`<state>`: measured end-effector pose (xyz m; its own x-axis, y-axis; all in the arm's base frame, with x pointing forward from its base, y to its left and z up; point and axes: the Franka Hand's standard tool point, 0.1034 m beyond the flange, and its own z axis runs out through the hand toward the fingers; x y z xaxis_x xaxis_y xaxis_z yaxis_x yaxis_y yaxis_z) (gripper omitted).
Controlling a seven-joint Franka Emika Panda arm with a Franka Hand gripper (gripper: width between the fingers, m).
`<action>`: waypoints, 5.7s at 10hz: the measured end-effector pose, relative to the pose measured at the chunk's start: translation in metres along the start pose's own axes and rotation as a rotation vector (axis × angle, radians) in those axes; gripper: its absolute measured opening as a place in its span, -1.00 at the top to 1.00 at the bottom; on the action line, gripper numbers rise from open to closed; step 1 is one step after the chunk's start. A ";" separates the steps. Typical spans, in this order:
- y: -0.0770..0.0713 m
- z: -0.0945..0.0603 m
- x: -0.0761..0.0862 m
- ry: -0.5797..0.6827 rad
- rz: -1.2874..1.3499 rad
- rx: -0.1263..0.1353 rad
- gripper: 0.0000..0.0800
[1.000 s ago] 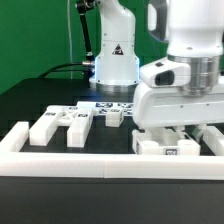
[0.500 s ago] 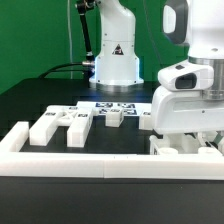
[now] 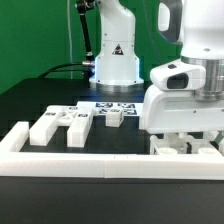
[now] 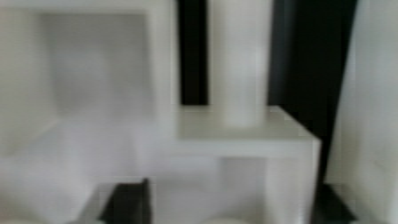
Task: Assemble chair
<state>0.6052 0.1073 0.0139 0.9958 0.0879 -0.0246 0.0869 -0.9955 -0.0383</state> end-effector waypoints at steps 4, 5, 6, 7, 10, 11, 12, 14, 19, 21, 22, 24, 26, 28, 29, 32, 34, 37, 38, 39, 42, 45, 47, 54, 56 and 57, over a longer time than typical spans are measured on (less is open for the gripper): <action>0.010 -0.039 -0.003 0.014 -0.027 -0.005 -0.61; 0.013 -0.047 -0.005 0.019 -0.031 -0.005 -0.61; 0.018 -0.055 -0.009 0.021 -0.048 -0.006 -0.62; 0.024 -0.063 -0.016 0.022 -0.072 -0.007 -0.62; 0.048 -0.054 -0.054 0.048 -0.114 -0.021 -0.62; 0.055 -0.048 -0.071 0.036 -0.120 -0.025 -0.62; 0.063 -0.045 -0.075 0.036 -0.135 -0.028 -0.62; 0.063 -0.045 -0.075 0.038 -0.144 -0.028 -0.62; 0.075 -0.028 -0.106 -0.009 0.070 -0.015 -0.62; 0.074 -0.027 -0.111 -0.021 0.087 -0.014 -0.62; 0.073 -0.027 -0.112 -0.042 0.084 -0.012 -0.62; 0.073 -0.026 -0.116 -0.082 0.084 -0.008 -0.62; 0.069 -0.025 -0.125 -0.246 0.085 0.008 -0.62; 0.063 -0.025 -0.135 -0.367 0.077 0.020 -0.62; 0.063 -0.025 -0.138 -0.454 0.078 0.027 -0.62; 0.059 -0.022 -0.143 -0.651 0.074 0.041 -0.62; 0.055 -0.019 -0.142 -0.744 0.066 0.046 -0.62; 0.057 -0.010 -0.142 -0.816 0.059 0.054 -0.62; 0.057 -0.009 -0.144 -0.815 0.059 0.052 -0.62; 0.057 -0.005 -0.147 -0.825 0.065 0.050 -0.62; 0.058 0.006 -0.161 -0.847 0.076 0.046 -0.62; 0.057 0.012 -0.167 -0.863 0.085 0.042 -0.62; 0.057 0.012 -0.167 -0.863 0.084 0.042 -0.62; 0.053 0.012 -0.166 -0.860 0.072 0.043 0.21; 0.053 0.003 -0.153 -0.830 0.020 0.062 0.21; 0.051 -0.010 -0.140 -0.797 -0.030 0.078 0.21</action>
Offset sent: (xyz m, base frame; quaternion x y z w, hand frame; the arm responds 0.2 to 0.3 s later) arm -0.0199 -0.0011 0.0503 0.0439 -0.0291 -0.0212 0.9984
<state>0.4709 0.0435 0.0251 0.6707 0.1429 -0.7279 0.0817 -0.9895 -0.1191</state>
